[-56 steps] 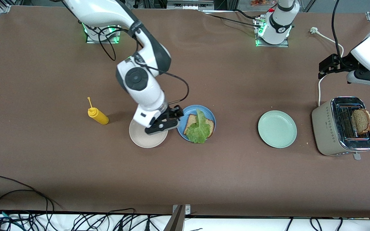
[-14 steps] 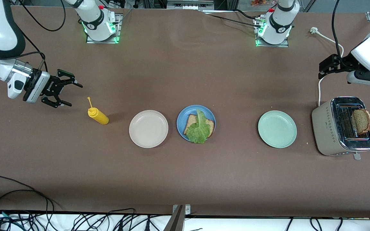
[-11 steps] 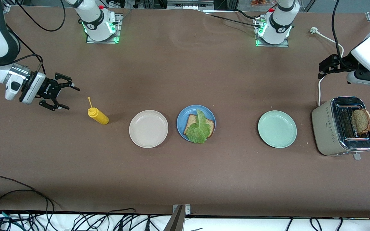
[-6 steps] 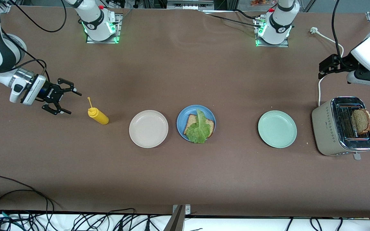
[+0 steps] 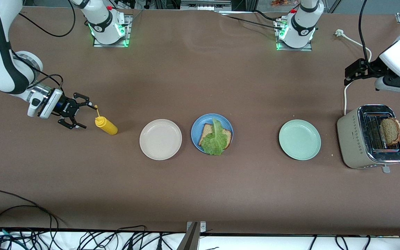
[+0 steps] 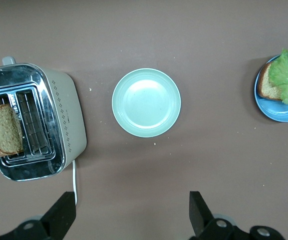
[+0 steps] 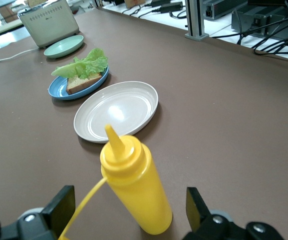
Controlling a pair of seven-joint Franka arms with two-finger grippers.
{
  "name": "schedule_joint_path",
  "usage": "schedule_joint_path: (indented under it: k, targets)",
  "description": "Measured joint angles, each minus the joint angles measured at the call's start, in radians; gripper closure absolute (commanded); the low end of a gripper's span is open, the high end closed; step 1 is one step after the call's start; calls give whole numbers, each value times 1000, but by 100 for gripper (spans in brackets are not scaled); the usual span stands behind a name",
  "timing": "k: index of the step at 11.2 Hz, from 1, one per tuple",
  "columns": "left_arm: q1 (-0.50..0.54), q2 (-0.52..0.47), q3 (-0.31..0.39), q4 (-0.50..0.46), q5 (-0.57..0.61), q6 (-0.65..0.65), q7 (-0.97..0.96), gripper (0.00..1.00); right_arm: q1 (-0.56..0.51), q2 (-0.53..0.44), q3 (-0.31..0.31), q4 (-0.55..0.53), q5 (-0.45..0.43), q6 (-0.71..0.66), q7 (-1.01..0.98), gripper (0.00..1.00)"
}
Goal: Make sandwich in blue plate with both arms
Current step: 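Move the right gripper to the yellow mustard bottle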
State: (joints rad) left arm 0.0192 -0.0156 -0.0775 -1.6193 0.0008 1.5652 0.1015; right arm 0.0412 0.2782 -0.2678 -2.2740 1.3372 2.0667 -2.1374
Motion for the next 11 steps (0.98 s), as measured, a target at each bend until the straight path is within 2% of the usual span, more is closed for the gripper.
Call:
schedule_joint_path:
  k: [5, 11]
  targets:
    - [0, 0, 0, 0, 0, 0, 0, 0, 0, 106, -23, 0, 120, -114, -153, 2]
    - [0, 0, 0, 0, 0, 0, 0, 0, 0, 133, -22, 0, 171, -133, -172, 1]
